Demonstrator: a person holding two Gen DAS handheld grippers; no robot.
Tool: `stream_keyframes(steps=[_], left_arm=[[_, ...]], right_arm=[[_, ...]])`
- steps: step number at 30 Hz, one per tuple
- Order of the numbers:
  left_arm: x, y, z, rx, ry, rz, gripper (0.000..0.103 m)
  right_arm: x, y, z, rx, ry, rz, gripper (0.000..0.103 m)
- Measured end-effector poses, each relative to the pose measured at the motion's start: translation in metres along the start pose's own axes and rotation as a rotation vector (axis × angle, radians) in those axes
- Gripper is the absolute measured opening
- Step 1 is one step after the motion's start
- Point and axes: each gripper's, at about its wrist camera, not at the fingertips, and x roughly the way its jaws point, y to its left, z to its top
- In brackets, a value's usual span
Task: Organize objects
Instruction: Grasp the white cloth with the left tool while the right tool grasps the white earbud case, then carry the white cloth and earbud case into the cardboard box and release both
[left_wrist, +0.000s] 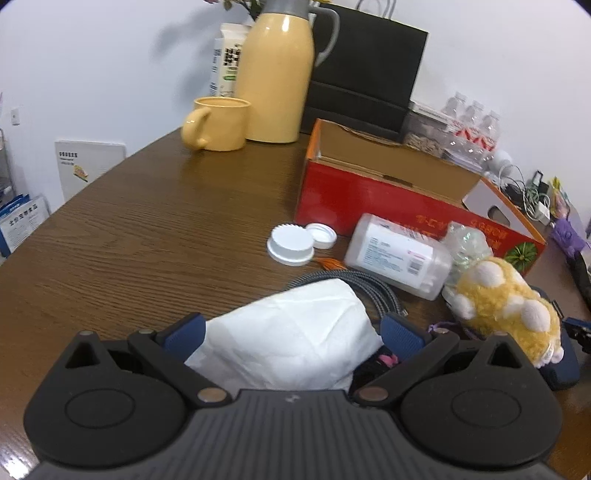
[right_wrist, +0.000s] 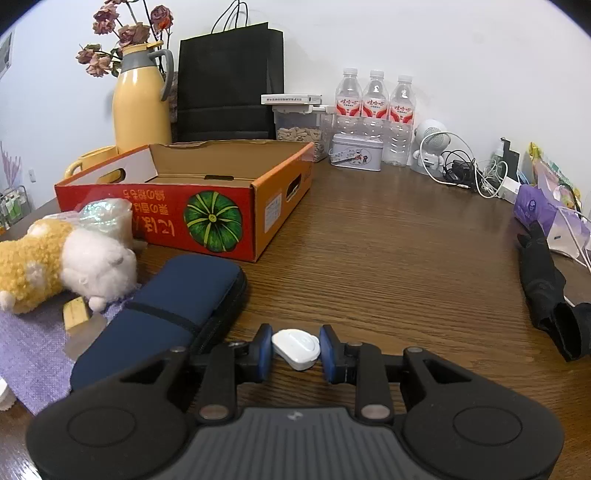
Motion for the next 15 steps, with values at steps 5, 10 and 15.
stream_keyframes(steps=[5, 10, 15], left_arm=[[0.014, 0.000, -0.003, 0.038, -0.009, 0.018, 0.103], [0.019, 0.004, -0.006, 0.058, -0.030, 0.005, 0.103], [0.017, 0.005, -0.010, 0.075, -0.043, -0.004, 0.103]], right_arm=[[0.000, 0.001, 0.000, -0.004, 0.000, -0.009, 0.026], [0.000, 0.002, 0.000, 0.005, 0.002, -0.015, 0.026], [0.000, 0.002, 0.000, 0.020, 0.002, -0.018, 0.027]])
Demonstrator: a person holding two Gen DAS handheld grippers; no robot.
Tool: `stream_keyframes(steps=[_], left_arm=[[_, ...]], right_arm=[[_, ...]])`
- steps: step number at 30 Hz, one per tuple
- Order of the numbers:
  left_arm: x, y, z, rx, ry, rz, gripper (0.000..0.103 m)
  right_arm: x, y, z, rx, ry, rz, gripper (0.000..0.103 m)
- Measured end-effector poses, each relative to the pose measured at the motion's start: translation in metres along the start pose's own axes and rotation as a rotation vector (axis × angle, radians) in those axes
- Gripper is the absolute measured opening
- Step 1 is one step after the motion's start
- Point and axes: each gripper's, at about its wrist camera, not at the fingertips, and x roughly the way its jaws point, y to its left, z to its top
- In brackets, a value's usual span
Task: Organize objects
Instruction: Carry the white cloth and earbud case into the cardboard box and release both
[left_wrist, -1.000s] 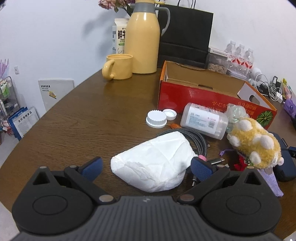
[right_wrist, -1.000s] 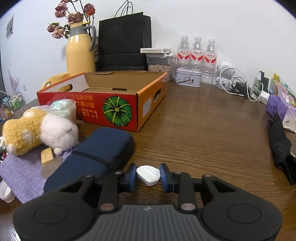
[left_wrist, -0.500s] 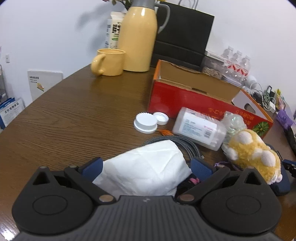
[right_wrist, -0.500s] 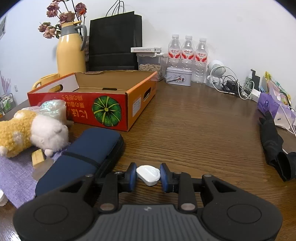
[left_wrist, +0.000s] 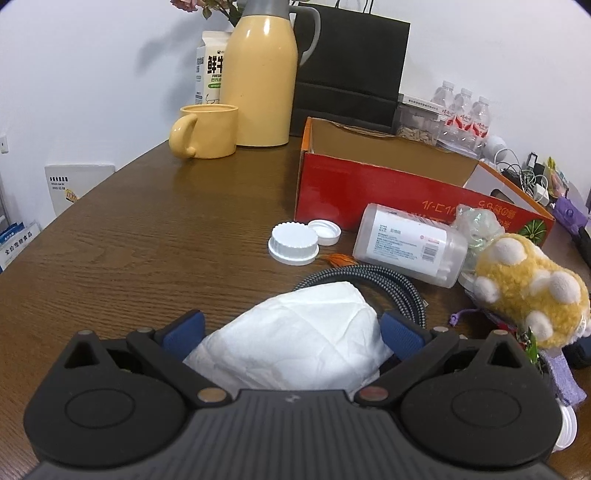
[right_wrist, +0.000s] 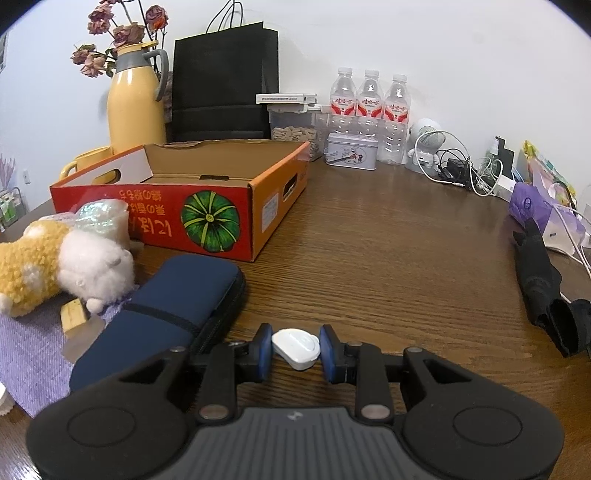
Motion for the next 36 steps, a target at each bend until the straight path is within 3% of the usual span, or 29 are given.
stream_keyframes(steps=[5, 11, 23, 31, 36], left_arm=[[-0.009, 0.001, -0.004, -0.018, -0.019, -0.002, 0.086], [-0.018, 0.003, -0.010, -0.033, -0.045, -0.007, 0.072], [-0.049, 0.000, 0.022, 0.000, -0.163, -0.031, 0.071], [-0.040, -0.025, 0.076, 0.047, -0.243, -0.058, 0.072], [-0.016, -0.052, 0.117, 0.083, -0.251, -0.079, 0.072]], right_arm=[[0.000, 0.001, 0.000, 0.007, 0.000, -0.005, 0.027], [0.000, 0.001, -0.001, 0.007, 0.000, -0.009, 0.027], [-0.011, 0.009, 0.008, -0.012, -0.085, 0.002, 0.027], [-0.014, 0.036, 0.056, -0.058, -0.191, 0.047, 0.026], [0.001, 0.058, 0.090, -0.091, -0.220, 0.073, 0.027]])
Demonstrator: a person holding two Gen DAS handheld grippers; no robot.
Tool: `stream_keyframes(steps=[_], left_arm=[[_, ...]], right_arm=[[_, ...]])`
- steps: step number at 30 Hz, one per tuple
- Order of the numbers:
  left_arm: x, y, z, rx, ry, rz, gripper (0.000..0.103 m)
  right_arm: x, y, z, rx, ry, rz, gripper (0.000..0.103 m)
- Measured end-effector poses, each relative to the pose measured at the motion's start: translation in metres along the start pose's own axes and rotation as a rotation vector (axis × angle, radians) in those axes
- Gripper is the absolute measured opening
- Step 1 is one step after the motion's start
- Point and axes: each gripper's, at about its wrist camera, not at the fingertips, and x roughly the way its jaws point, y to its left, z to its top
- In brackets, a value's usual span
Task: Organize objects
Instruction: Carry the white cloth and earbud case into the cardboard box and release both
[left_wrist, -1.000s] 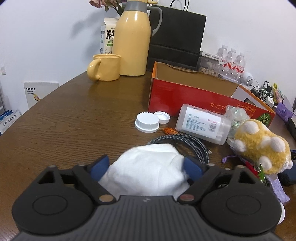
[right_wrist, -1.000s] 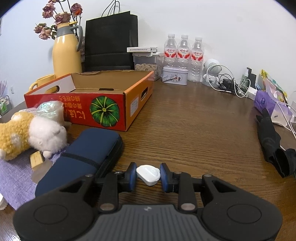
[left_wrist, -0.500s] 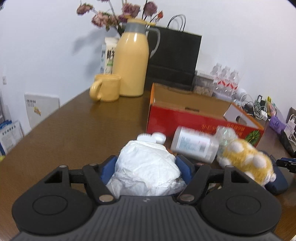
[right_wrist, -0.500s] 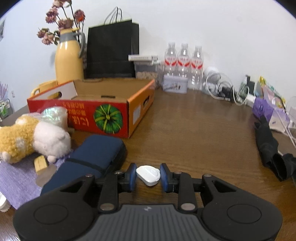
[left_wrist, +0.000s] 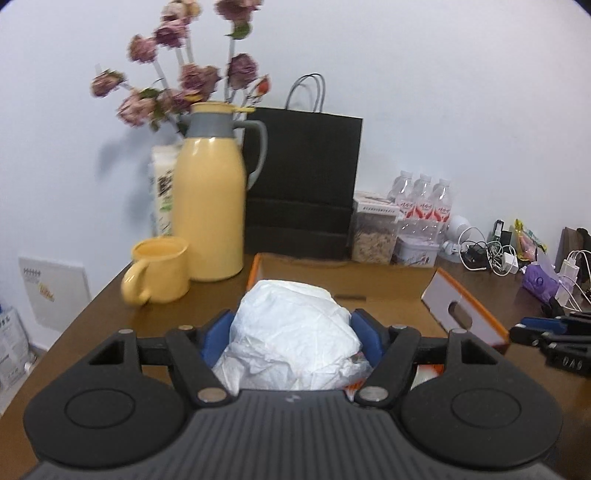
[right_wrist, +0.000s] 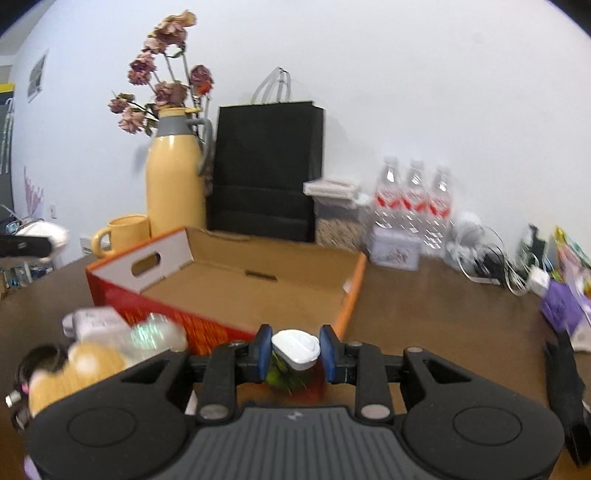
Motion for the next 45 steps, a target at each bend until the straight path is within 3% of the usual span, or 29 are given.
stream_keyframes(steps=[8, 19, 21, 24, 26, 28, 33, 45], left_arm=[[0.073, -0.032, 0.031, 0.012, 0.088, -0.009, 0.071], [0.132, -0.052, 0.015, 0.050, 0.234, 0.044, 0.071], [0.138, -0.054, 0.010, 0.059, 0.252, 0.058, 0.073], [0.144, -0.055, 0.005, 0.060, 0.272, 0.077, 0.086], [0.142, -0.055, 0.003, 0.059, 0.269, 0.081, 0.094], [0.139, -0.055, 0.002, 0.058, 0.261, 0.084, 0.103], [0.129, -0.053, 0.002, 0.049, 0.242, 0.094, 0.103], [0.100, -0.049, 0.011, 0.036, 0.207, 0.102, 0.103]], right_arm=[[0.058, 0.025, 0.037, -0.011, 0.064, 0.016, 0.027], [0.131, 0.026, 0.034, 0.042, 0.238, -0.020, 0.027], [0.137, 0.028, 0.033, 0.042, 0.251, -0.025, 0.027], [0.141, 0.031, 0.033, 0.031, 0.267, -0.040, 0.028], [0.143, 0.033, 0.033, 0.022, 0.276, -0.053, 0.042], [0.143, 0.034, 0.032, 0.012, 0.276, -0.059, 0.070], [0.134, 0.034, 0.032, 0.025, 0.250, -0.075, 0.100], [0.107, 0.039, 0.038, 0.000, 0.210, -0.078, 0.103]])
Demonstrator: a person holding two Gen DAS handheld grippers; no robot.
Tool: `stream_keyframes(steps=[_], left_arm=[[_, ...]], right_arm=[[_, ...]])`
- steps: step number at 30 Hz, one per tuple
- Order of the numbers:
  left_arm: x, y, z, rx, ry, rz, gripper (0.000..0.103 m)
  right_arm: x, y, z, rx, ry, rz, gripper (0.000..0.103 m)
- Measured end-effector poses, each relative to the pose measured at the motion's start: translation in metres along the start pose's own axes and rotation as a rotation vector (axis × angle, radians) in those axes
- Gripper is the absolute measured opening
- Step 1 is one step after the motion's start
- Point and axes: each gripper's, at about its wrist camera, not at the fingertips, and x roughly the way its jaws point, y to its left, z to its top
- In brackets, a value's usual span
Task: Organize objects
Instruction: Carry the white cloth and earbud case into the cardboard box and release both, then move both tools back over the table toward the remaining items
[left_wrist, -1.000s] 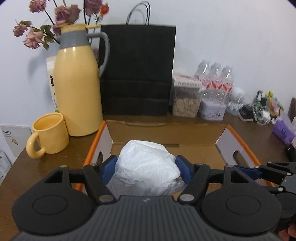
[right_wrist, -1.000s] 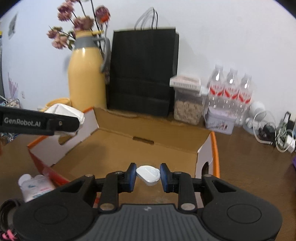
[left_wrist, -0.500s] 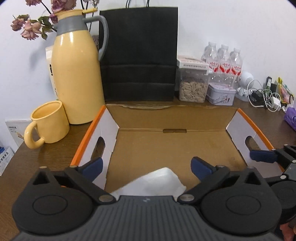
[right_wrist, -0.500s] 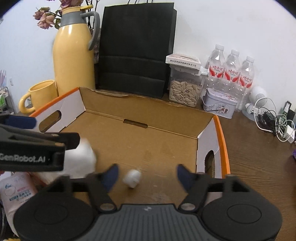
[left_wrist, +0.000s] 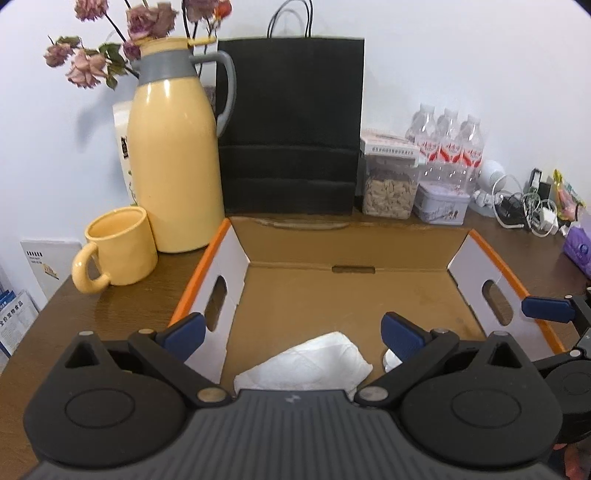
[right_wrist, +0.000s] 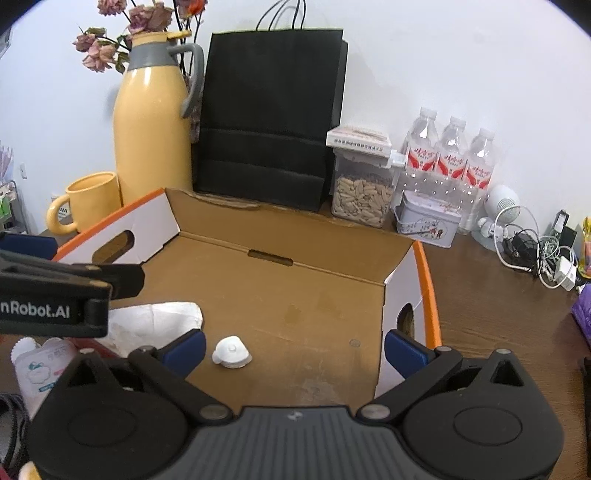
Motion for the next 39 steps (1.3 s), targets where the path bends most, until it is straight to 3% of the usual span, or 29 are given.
stream_keyframes(steps=[12, 24, 29, 39], left_arm=[[-0.077, 0.012, -0.007, 0.022, -0.109, -0.022, 0.103], [-0.159, 0.043, -0.067, 0.040, -0.190, -0.029, 0.103], [-0.182, 0.060, -0.103, 0.027, -0.167, -0.027, 0.103], [-0.194, 0.082, -0.171, -0.045, -0.031, -0.002, 0.103]], right_arm=[[-0.086, -0.007, -0.010, -0.058, -0.118, -0.022, 0.103], [-0.174, 0.006, -0.083, -0.114, -0.167, 0.033, 0.103], [-0.198, 0.024, -0.123, -0.130, -0.151, 0.073, 0.103], [-0.203, 0.051, -0.178, -0.089, -0.054, 0.140, 0.103]])
